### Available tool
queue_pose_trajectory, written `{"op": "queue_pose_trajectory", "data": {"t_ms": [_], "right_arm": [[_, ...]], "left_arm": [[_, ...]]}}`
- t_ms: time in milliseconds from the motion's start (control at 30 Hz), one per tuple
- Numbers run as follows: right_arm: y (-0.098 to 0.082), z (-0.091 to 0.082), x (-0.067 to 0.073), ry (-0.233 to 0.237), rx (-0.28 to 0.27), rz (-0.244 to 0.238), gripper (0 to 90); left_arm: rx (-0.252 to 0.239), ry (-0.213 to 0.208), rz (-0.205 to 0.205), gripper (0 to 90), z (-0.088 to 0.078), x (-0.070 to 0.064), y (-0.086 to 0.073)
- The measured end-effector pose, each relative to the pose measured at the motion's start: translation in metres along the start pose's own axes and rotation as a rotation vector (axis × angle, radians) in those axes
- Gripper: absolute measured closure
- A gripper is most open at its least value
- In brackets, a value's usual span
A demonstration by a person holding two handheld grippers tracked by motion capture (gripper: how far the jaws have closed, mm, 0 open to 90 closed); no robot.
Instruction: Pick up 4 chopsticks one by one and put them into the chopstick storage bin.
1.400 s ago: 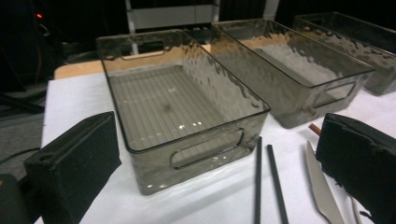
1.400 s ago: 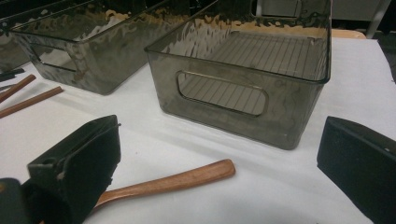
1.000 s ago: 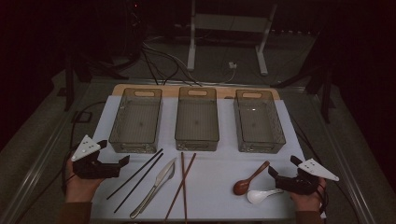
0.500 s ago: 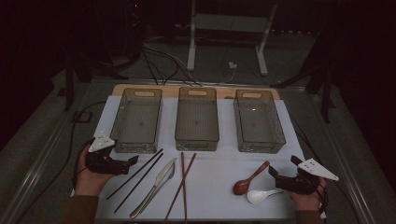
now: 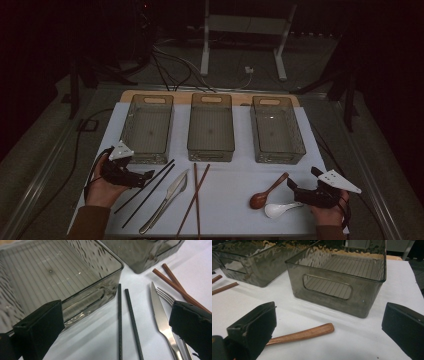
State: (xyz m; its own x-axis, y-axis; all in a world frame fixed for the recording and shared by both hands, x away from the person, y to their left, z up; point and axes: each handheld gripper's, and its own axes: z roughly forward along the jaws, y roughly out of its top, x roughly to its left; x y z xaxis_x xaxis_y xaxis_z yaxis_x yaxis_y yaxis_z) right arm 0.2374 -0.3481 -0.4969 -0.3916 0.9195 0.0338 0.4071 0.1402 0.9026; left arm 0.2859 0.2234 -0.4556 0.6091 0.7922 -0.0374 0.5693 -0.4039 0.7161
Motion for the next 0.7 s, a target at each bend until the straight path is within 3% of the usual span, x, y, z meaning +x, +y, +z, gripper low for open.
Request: {"op": "queue_pose_trajectory", "data": {"t_ms": [433, 700], "right_arm": [[0.000, 0.001, 0.001, 0.001, -0.002, -0.006, 0.0], [0.000, 0.001, 0.002, 0.002, 0.003, -0.012, 0.0]], "left_arm": [[0.082, -0.002, 0.033, 3.7, 0.019, -0.009, -0.001], [0.129, 0.007, 0.026, 6.5, 0.028, -0.007, -0.002]]}}
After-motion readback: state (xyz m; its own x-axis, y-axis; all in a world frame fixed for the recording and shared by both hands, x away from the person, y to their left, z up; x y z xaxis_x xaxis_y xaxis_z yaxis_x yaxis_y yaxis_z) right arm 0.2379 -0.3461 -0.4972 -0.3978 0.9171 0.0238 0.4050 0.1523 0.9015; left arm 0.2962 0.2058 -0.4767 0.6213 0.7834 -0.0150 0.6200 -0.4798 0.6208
